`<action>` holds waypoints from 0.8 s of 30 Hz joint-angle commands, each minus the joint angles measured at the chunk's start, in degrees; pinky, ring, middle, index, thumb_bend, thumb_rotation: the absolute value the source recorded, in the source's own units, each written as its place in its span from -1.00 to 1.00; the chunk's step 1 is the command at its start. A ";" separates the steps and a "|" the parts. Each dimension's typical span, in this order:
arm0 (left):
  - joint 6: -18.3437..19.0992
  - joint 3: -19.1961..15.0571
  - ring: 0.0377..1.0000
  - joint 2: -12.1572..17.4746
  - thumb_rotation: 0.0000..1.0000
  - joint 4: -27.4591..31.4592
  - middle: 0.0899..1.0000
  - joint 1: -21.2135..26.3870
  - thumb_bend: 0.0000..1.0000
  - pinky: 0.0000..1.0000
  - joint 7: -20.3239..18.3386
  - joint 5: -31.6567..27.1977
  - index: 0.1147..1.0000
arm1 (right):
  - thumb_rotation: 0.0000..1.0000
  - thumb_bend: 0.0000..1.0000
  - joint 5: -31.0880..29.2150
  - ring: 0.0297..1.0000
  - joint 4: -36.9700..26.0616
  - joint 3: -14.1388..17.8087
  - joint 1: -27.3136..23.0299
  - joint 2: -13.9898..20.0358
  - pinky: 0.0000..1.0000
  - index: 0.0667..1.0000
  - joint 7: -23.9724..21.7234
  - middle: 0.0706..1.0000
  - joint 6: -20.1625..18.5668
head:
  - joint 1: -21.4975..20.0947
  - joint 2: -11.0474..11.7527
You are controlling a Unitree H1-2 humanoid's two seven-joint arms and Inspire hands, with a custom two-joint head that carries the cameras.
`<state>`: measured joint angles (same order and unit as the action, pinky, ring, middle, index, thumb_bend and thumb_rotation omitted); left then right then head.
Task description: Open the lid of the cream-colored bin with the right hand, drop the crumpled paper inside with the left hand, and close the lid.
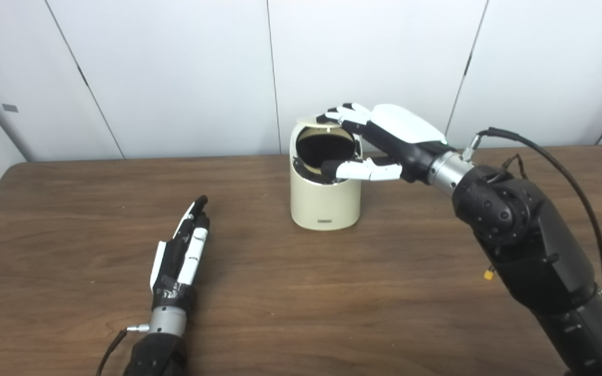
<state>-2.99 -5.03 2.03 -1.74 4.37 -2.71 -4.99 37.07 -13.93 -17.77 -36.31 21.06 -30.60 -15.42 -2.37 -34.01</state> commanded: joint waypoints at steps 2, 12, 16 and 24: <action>-0.72 0.19 1.00 -0.96 0.57 -0.49 1.00 -1.88 0.07 0.94 -0.22 -1.50 0.88 | 1.00 0.16 -0.57 1.00 -1.02 1.16 -0.83 0.41 0.89 0.80 1.15 0.92 0.78 | 0.21 0.01; -1.18 0.41 0.99 -1.13 0.70 -0.07 1.00 -2.12 0.08 0.94 0.22 -0.87 0.87 | 1.00 0.15 -0.97 1.00 -1.06 0.61 0.51 0.71 0.90 0.80 -0.27 0.94 0.09 | 0.44 -0.26; -1.37 0.29 0.98 -1.02 0.70 -0.13 0.98 -2.06 0.08 0.92 0.41 -0.63 0.86 | 1.00 0.18 -0.10 1.00 -0.58 -0.57 0.68 1.15 0.95 0.82 -0.95 0.96 1.15 | 0.48 -0.33; -0.75 0.34 0.97 -0.88 0.69 0.28 0.98 -2.01 0.11 0.92 0.48 -0.45 0.87 | 1.00 0.29 3.20 1.00 -0.11 -3.67 0.90 2.23 1.00 0.87 -1.54 1.00 2.09 | 0.39 -0.74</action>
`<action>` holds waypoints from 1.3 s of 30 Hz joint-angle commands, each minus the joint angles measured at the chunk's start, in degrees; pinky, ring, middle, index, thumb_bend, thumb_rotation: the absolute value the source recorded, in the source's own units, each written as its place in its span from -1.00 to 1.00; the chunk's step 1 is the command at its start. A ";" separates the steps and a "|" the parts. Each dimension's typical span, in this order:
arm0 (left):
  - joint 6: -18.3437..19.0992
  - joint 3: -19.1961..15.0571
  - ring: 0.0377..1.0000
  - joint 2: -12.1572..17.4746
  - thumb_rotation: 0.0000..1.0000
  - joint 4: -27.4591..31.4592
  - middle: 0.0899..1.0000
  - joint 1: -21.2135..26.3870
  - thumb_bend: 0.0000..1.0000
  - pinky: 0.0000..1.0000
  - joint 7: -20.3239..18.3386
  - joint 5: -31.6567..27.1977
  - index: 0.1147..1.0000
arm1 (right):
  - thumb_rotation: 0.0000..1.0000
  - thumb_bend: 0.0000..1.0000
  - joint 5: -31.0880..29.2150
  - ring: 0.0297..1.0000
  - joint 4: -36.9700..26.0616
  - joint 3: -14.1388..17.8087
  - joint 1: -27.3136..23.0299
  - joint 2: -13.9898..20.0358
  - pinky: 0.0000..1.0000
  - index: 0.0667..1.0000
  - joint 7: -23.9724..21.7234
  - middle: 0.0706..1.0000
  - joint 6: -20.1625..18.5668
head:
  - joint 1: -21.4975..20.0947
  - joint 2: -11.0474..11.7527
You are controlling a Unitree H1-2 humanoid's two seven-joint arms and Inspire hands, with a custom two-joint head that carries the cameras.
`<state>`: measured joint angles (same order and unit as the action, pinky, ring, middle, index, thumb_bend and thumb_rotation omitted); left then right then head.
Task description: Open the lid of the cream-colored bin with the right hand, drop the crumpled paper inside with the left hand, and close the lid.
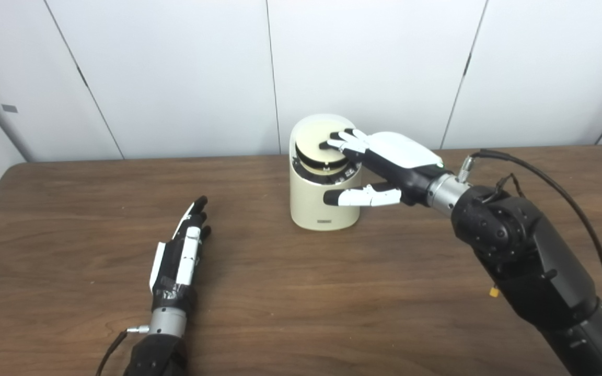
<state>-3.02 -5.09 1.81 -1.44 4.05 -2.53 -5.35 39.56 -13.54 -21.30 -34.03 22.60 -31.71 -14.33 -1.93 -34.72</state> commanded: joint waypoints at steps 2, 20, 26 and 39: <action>-0.71 0.39 0.97 -0.70 0.68 -0.07 0.97 -1.62 0.12 0.91 0.29 -0.19 0.87 | 1.00 0.30 1.78 1.00 -0.56 -0.78 -1.40 0.97 1.00 0.87 -0.75 1.00 1.25 | -0.05 -0.04; -1.13 0.25 0.93 -0.93 0.62 0.15 0.95 -1.48 0.11 0.87 0.04 -0.78 0.87 | 1.00 0.36 8.78 1.00 -0.92 -3.15 -1.00 1.82 1.00 0.80 -4.52 0.96 3.16 | 0.00 -1.49; -1.11 0.53 0.93 -0.97 0.68 0.52 0.95 -1.66 0.12 0.86 0.27 -0.12 0.86 | 1.00 0.43 10.20 1.00 -1.04 -3.63 -1.40 1.50 1.00 0.78 -9.65 0.97 0.55 | 0.25 -1.89; -0.98 0.61 0.93 -1.26 0.75 0.68 0.94 -1.57 0.12 0.87 0.59 -0.11 0.85 | 1.00 0.44 11.79 1.00 0.36 -4.86 -2.54 1.63 1.00 0.63 -15.11 0.93 -1.95 | 0.40 -1.94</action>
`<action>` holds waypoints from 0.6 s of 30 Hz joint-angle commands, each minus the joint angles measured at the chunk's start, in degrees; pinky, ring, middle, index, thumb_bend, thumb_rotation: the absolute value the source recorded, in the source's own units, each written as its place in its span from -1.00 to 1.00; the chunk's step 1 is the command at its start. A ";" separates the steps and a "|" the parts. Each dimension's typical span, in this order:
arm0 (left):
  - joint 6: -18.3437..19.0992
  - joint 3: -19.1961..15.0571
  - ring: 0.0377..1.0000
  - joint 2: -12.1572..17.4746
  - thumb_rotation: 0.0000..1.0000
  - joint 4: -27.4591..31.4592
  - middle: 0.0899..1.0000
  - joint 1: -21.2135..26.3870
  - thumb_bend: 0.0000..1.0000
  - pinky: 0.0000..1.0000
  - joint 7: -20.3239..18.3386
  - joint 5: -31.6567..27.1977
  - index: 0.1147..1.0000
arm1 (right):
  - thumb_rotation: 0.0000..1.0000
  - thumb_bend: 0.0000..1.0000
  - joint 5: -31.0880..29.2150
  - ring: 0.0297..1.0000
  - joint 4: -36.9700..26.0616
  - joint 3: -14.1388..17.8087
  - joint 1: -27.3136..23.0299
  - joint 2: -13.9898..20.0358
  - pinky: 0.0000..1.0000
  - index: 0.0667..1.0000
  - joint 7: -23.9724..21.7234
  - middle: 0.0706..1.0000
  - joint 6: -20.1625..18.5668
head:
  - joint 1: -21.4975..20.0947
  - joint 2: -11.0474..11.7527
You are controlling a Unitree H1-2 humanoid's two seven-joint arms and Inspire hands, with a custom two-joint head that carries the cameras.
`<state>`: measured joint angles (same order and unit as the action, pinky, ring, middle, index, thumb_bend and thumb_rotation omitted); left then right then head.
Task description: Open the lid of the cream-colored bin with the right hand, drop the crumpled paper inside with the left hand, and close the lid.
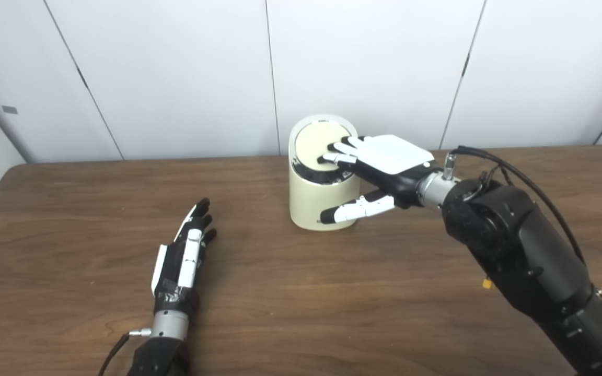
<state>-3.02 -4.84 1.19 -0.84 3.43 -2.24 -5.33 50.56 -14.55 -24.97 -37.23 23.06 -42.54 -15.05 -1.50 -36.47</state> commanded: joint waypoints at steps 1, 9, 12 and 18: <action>-1.12 0.35 0.93 -0.58 0.76 -0.07 0.94 -0.90 0.13 0.87 0.28 -0.11 0.86 | 1.00 0.46 0.64 1.00 1.38 -1.05 0.71 1.20 1.00 0.65 -4.12 0.93 -1.20 | 0.17 -0.03; -0.44 0.60 0.96 -0.89 0.69 -0.02 0.97 -0.72 0.07 0.92 -0.30 -1.03 0.89 | 1.00 0.40 -2.48 1.00 -0.77 2.77 0.73 -0.25 1.00 0.81 -0.40 1.00 -1.82 | 0.35 -0.49; -0.13 0.66 0.98 -0.86 0.69 -0.11 0.99 -0.80 0.08 0.94 -0.35 -0.85 0.90 | 1.00 0.35 -3.42 1.00 -1.62 4.42 0.82 -1.07 1.00 0.81 0.81 1.00 -2.30 | 0.59 -0.37; 0.26 0.29 0.98 -0.71 0.64 -0.36 0.98 -0.66 0.12 0.95 -0.43 -1.25 0.89 | 1.00 0.31 -6.30 1.00 -2.09 8.41 1.11 -2.44 0.88 0.90 4.21 1.00 -2.31 | 0.96 -0.18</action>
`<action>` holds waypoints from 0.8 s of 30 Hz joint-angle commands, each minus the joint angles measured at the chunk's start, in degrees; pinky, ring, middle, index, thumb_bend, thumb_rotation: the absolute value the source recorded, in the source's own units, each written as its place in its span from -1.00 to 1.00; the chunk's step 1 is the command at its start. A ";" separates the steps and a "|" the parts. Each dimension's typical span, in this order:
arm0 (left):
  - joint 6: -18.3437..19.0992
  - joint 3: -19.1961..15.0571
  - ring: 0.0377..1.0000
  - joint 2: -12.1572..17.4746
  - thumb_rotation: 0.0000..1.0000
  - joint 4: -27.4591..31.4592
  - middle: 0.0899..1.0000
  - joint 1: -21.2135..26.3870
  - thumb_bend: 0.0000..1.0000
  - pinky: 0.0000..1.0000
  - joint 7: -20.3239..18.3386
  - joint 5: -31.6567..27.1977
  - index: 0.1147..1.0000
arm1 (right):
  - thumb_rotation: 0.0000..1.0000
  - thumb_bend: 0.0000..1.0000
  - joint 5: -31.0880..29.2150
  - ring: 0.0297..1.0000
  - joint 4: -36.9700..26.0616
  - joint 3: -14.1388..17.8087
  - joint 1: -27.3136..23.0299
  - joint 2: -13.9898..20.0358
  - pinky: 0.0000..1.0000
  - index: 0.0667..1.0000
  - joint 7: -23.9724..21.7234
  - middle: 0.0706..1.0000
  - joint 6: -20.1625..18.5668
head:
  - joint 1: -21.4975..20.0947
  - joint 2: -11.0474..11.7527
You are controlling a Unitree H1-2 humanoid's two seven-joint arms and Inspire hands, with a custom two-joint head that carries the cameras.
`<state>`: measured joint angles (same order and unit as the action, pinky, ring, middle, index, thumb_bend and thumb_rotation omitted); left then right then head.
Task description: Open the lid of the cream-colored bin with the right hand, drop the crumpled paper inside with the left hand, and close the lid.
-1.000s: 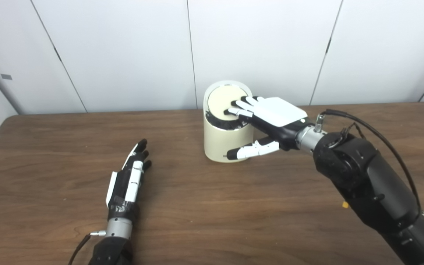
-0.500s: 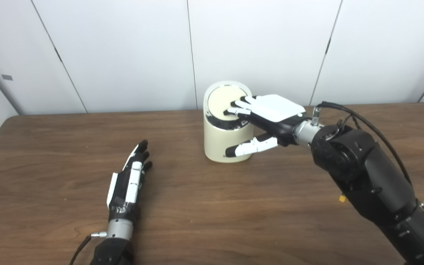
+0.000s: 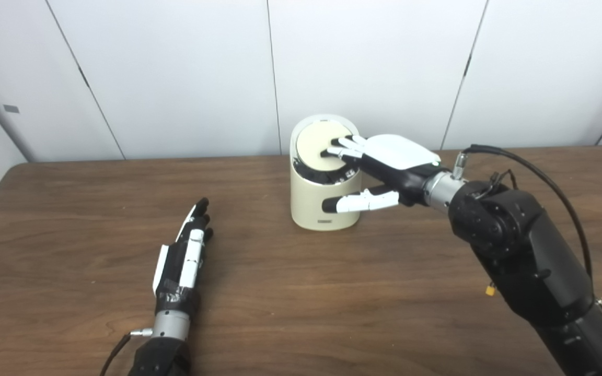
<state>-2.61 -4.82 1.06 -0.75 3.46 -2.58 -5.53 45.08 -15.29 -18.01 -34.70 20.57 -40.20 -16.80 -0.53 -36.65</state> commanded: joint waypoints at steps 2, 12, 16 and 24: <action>-0.18 0.24 0.99 -0.56 0.62 -0.58 0.98 -0.61 0.10 0.95 -0.11 -1.04 0.89 | 1.00 0.31 -1.54 1.00 -1.27 2.48 -1.42 -0.21 0.92 0.92 2.92 1.00 -0.53 | 0.16 0.24; -0.82 0.36 1.00 -0.27 0.61 -1.44 1.00 -0.62 0.08 0.98 -0.91 -1.78 0.92 | 1.00 0.25 -3.52 1.00 -1.86 5.07 -1.47 -0.35 0.91 0.94 7.18 1.00 -0.67 | 0.08 1.44; -0.38 0.47 1.00 -0.37 0.60 -0.89 1.00 -0.94 0.05 1.00 -0.80 -1.69 0.92 | 1.00 0.24 -3.83 1.00 -2.17 5.63 -1.14 -0.33 0.85 0.91 9.18 1.00 -0.06 | 0.22 1.77; -0.91 0.03 1.00 -0.32 0.55 -1.79 1.00 -0.76 0.12 0.98 -0.71 -2.14 0.91 | 1.00 0.14 -8.18 1.00 -1.49 7.53 0.23 0.21 0.80 0.99 7.96 1.00 -5.06 | 1.56 2.28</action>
<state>-2.58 -4.94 1.15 -0.83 3.45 -3.15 -6.96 37.97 -15.62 -11.52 -32.94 20.02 -32.08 -20.96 0.97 -34.37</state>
